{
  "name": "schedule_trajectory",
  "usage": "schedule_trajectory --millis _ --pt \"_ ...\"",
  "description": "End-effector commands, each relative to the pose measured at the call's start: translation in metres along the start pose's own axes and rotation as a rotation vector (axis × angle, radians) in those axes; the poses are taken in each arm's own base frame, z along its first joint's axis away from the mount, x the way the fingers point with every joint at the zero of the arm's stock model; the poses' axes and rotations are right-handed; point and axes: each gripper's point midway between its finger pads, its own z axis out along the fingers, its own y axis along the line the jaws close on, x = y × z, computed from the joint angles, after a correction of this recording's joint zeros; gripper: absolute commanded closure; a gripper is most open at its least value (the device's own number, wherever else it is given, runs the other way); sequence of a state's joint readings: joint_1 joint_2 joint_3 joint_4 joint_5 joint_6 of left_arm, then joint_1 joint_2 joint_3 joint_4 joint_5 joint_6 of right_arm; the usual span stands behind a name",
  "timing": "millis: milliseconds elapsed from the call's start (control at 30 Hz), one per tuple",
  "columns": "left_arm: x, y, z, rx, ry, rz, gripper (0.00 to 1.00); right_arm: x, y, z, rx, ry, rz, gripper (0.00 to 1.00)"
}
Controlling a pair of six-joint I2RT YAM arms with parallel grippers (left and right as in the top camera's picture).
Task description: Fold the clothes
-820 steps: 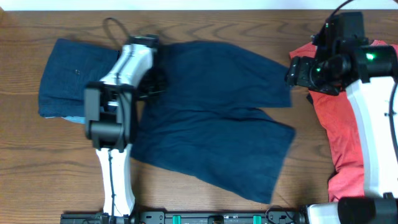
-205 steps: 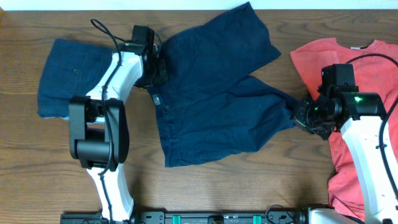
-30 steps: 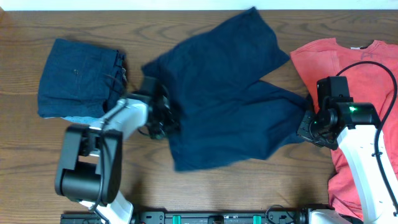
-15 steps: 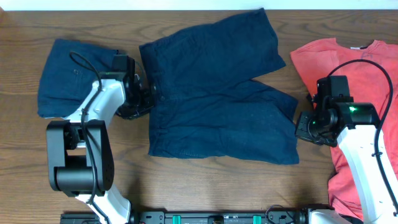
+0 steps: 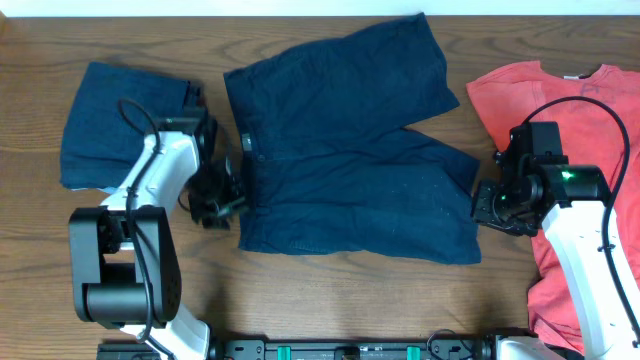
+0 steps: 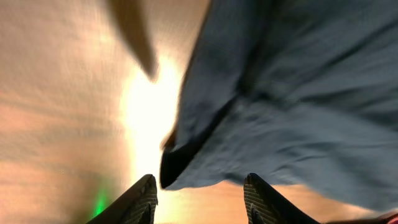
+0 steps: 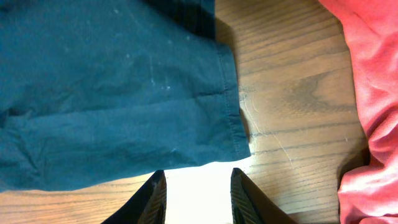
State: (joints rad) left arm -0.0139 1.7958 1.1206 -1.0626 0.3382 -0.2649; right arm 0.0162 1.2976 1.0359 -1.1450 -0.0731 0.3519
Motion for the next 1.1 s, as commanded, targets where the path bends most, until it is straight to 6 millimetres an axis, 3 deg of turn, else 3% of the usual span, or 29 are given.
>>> schedule_trajectory --millis 0,100,233,367,400,567,633,800,967,1067 --pt "0.020 0.007 0.020 0.013 0.066 -0.023 0.53 0.002 0.001 0.000 -0.012 0.009 0.016 0.67" --pt "0.026 0.012 0.034 0.018 0.081 -0.033 0.52 0.001 0.002 0.000 -0.013 0.005 0.016 0.67" --pt "0.022 0.014 0.048 0.028 0.050 -0.040 0.44 0.001 0.002 0.000 -0.013 0.004 0.016 0.68" --pt "0.020 0.017 0.058 0.036 0.028 -0.091 0.43 0.001 0.002 0.000 -0.013 0.005 0.016 0.68" --pt "0.019 0.017 0.060 0.037 0.023 -0.095 0.46 0.001 0.002 0.000 -0.013 0.006 0.016 0.68" --pt "0.015 0.018 0.062 0.037 0.002 -0.100 0.88 0.004 0.000 0.003 -0.009 0.015 0.024 0.68" --pt "0.015 0.018 0.062 0.038 0.001 -0.109 0.94 0.010 -0.002 0.008 -0.001 0.035 0.052 0.68" --pt "0.018 0.018 0.062 0.037 0.012 -0.113 0.94 0.036 -0.015 0.039 0.034 0.107 0.143 0.67" --pt "0.020 0.013 0.054 0.062 0.010 -0.108 0.94 0.052 -0.032 0.070 0.049 0.127 0.246 0.55" --pt "0.018 0.007 0.041 0.081 -0.034 -0.090 0.94 0.049 -0.039 0.075 0.043 0.112 0.273 0.34"
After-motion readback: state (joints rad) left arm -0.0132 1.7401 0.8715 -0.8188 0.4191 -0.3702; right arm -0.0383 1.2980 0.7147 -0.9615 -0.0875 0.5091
